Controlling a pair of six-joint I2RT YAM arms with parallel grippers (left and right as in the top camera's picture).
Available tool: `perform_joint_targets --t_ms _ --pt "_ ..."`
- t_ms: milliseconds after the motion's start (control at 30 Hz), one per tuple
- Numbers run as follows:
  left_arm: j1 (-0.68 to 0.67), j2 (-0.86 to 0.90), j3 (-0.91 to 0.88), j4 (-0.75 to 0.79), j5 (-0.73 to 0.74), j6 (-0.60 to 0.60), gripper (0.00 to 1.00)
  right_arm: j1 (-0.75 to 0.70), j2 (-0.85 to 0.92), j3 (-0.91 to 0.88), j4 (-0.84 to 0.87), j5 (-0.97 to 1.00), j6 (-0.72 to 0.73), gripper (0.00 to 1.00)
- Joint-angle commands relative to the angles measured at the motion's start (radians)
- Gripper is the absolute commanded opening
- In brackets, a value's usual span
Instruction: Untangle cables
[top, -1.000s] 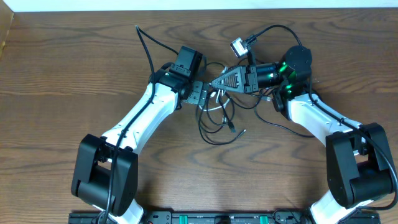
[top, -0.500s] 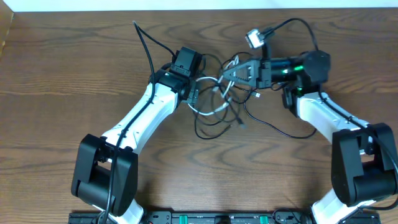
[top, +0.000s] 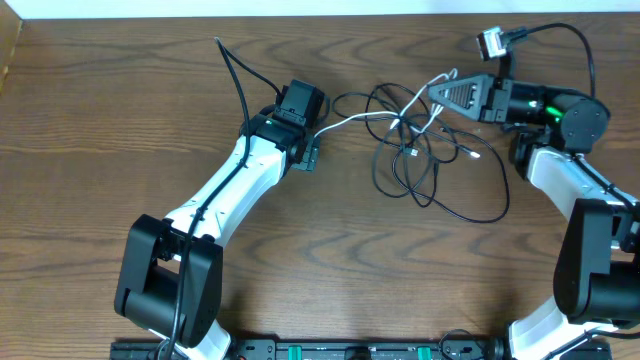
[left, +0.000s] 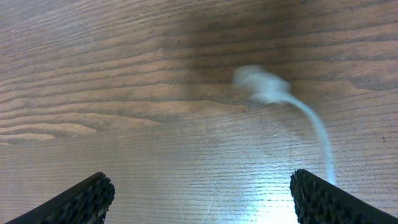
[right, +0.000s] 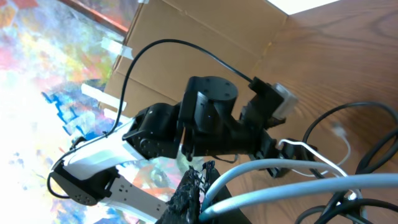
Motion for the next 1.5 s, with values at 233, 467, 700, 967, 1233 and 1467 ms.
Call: perform_joint_targets --t_ms 233,467,700,967,1233,1467 --pt "0.006 0.008 -0.010 0.000 -0.024 -0.013 0.91 -0.042 -0.005 0.007 0.040 -0.055 0.003 0.01" --pt "0.006 0.008 -0.010 0.000 -0.002 -0.054 0.91 -0.033 -0.005 0.007 0.040 -0.055 -0.012 0.01" --pt "0.006 0.008 -0.010 0.046 0.324 -0.049 0.91 -0.031 -0.005 0.007 -0.025 -0.055 -0.058 0.01" --pt "-0.028 0.008 -0.010 -0.046 0.631 0.305 0.91 -0.031 -0.005 0.007 -0.323 -0.027 -0.296 0.01" --pt "-0.051 0.005 -0.009 -0.108 0.616 0.390 0.91 -0.031 -0.005 0.007 -0.557 -0.006 -0.491 0.01" --pt "-0.051 -0.071 -0.008 -0.025 0.695 0.373 0.91 -0.023 -0.005 0.007 -0.752 0.006 -0.654 0.01"
